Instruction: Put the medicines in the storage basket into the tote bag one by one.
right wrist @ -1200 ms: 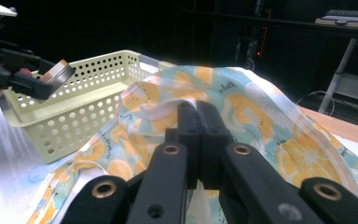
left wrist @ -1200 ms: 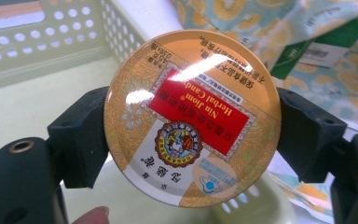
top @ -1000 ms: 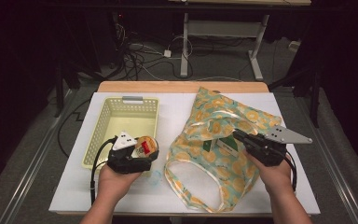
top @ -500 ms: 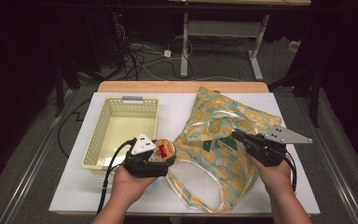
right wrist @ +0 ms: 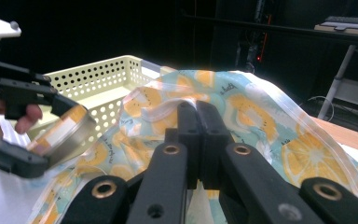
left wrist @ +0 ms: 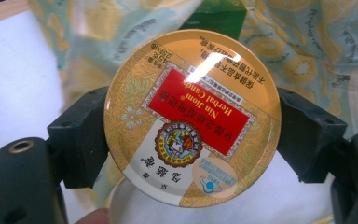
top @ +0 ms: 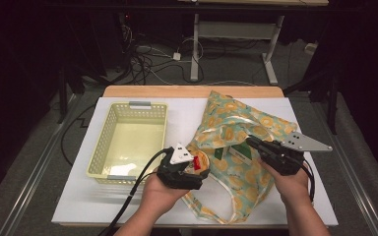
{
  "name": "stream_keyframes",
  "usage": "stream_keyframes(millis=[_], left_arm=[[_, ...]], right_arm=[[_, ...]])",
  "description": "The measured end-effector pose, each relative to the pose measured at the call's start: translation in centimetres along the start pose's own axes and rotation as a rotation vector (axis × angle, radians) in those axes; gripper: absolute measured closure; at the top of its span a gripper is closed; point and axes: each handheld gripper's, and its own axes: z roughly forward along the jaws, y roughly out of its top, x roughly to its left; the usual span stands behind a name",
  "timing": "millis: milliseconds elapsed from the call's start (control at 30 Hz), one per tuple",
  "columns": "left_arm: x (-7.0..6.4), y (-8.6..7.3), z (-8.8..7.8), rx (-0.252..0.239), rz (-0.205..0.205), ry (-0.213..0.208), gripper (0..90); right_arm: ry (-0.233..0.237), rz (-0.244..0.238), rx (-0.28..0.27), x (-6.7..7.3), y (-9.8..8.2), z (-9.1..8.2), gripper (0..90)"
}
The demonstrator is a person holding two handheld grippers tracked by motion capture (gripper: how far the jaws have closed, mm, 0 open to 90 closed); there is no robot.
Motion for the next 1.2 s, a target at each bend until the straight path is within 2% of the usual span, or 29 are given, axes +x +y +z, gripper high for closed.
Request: stream_keyframes(millis=[433, 700, 900, 1200], left_arm=[[-2.2, 1.3, 3.7, 0.023, 0.045, -0.036, 19.0], [-2.5, 2.2, 6.3, 0.035, 0.053, -0.038, 19.0], [-2.9, 2.2, 8.4, 0.050, 0.058, -0.048, 19.0], [-3.2, 2.7, 11.5, 0.061, 0.080, -0.029, 18.9]], right_arm=[[0.002, -0.007, -0.002, 0.0, 0.0, 0.1, 90.0], [-0.006, 0.002, -0.003, -0.2, -0.1, 0.1, 90.0], [-0.007, 0.008, -0.004, -0.4, -0.2, 0.1, 90.0], [-0.010, 0.013, -0.005, -0.4, -0.2, 0.0, 90.0]])
